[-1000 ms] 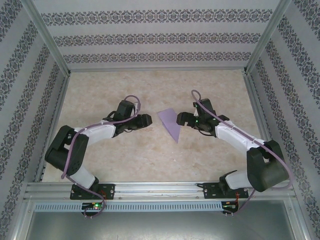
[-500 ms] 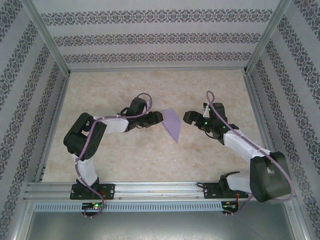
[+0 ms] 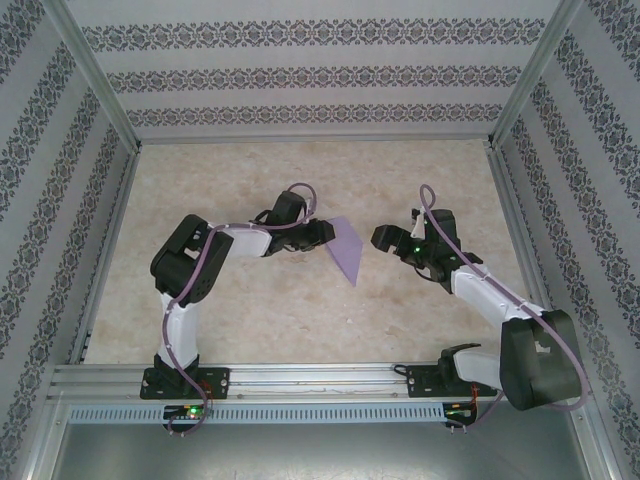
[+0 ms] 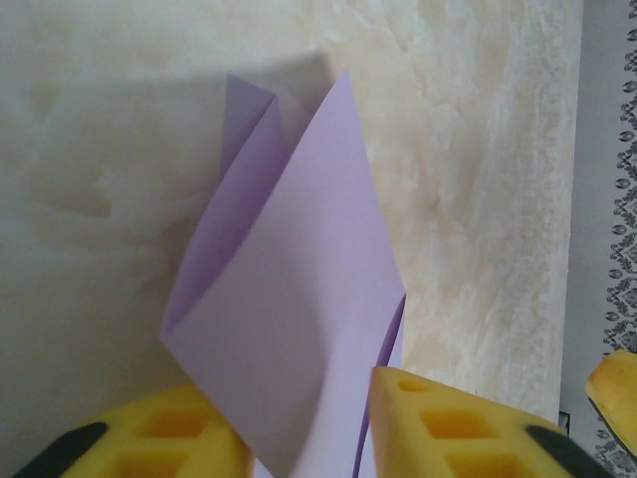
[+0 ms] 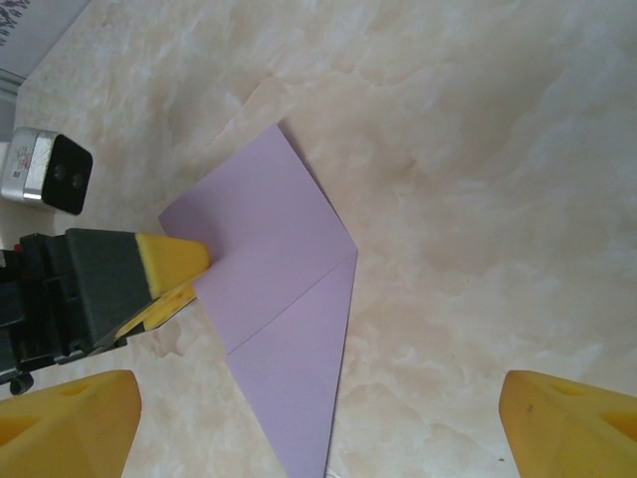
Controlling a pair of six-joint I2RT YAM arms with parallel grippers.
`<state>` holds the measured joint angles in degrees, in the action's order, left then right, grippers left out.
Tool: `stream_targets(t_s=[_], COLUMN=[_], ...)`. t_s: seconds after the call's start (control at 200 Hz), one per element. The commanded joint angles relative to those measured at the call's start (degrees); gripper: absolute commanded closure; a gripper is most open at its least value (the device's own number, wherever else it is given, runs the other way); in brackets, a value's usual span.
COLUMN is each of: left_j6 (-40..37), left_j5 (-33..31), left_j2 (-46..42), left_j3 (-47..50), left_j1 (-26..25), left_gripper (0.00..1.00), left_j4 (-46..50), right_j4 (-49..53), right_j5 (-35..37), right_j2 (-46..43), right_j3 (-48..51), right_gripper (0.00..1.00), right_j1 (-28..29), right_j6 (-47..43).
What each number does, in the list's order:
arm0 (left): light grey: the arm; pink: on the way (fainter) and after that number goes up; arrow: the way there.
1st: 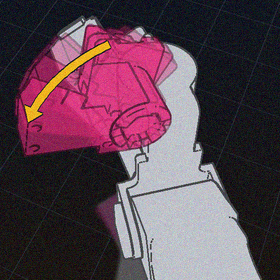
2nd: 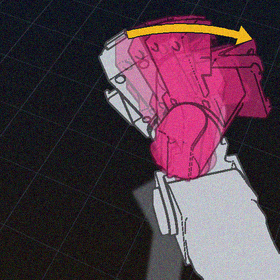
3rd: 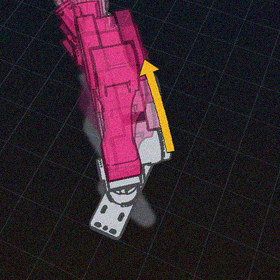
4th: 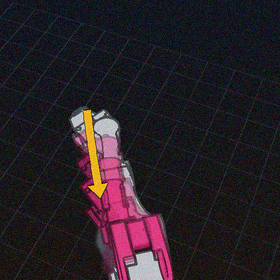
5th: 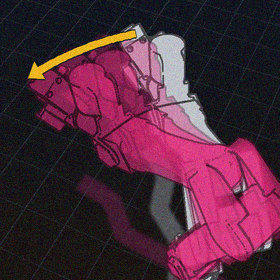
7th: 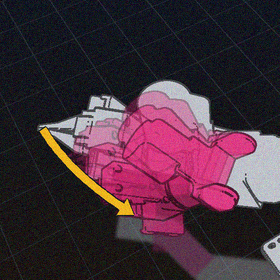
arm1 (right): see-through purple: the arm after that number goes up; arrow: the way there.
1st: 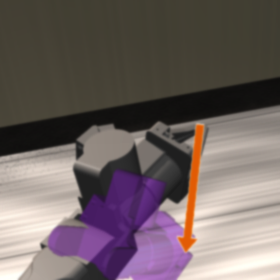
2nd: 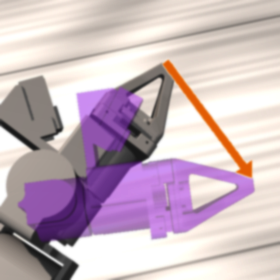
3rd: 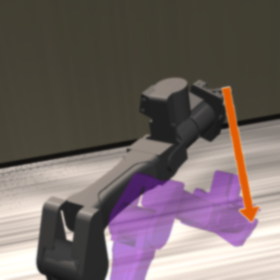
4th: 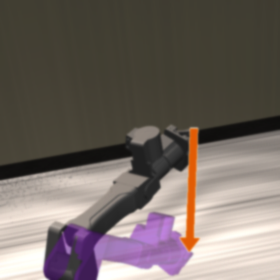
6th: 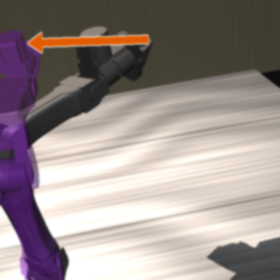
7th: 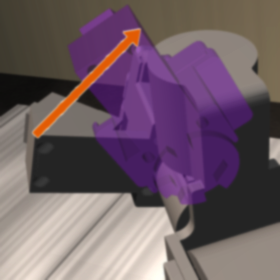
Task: Fold a paper plane with a square sheet of paper (fold left side to right side)
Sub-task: Fold the wing for the fifth time at the center of the table.
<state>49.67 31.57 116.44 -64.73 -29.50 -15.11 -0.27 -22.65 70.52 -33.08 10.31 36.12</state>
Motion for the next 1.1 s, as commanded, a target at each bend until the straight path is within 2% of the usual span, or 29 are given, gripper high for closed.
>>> stream_targets(t_s=[0.0, 0.11, 0.21, 0.41, 0.545, 0.854, 1.094], left_j6=[-1.2, -3.9, -6.2, -14.0, -20.6, -27.8, -27.4], left_j5=[1.2, 1.6, 3.4, 8.6, 12.7, 22.9, 26.7], left_j2=[0.8, -0.6, -3.1, -10.9, -16.4, -21.6, -21.6], left_j3=[-1.9, -1.4, 0.6, 7.0, 11.4, 17.9, 20.6], left_j1=[-0.6, -0.3, 0.5, 3.3, 5.8, 10.0, 11.0], left_gripper=[0.75, 0.85, 0.90, 0.94, 0.99, 1.00, 1.00], left_j4=[-1.3, -0.1, -0.3, 1.0, 3.3, 1.6, -2.3], right_j4=[-1.3, -3.3, -5.9, -11.4, -13.5, -18.6, -24.4], right_j5=[-2.8, -6.8, -11.3, -19.0, -22.7, -26.3, -29.5], right_j2=[-1.2, -1.2, -1.1, 1.5, 6.3, 18.0, 27.3], right_j3=[1.0, 1.8, 2.3, 1.8, -0.6, -6.0, -9.1], right_gripper=[0.08, 0.09, 0.09, 0.09, 0.09, 0.10, 0.13], right_j1=[-1.0, -2.0, -2.8, -2.7, 0.1, 7.3, 10.7], right_j6=[-0.5, -1.0, -1.9, -3.5, -6.3, -11.9, -11.4])
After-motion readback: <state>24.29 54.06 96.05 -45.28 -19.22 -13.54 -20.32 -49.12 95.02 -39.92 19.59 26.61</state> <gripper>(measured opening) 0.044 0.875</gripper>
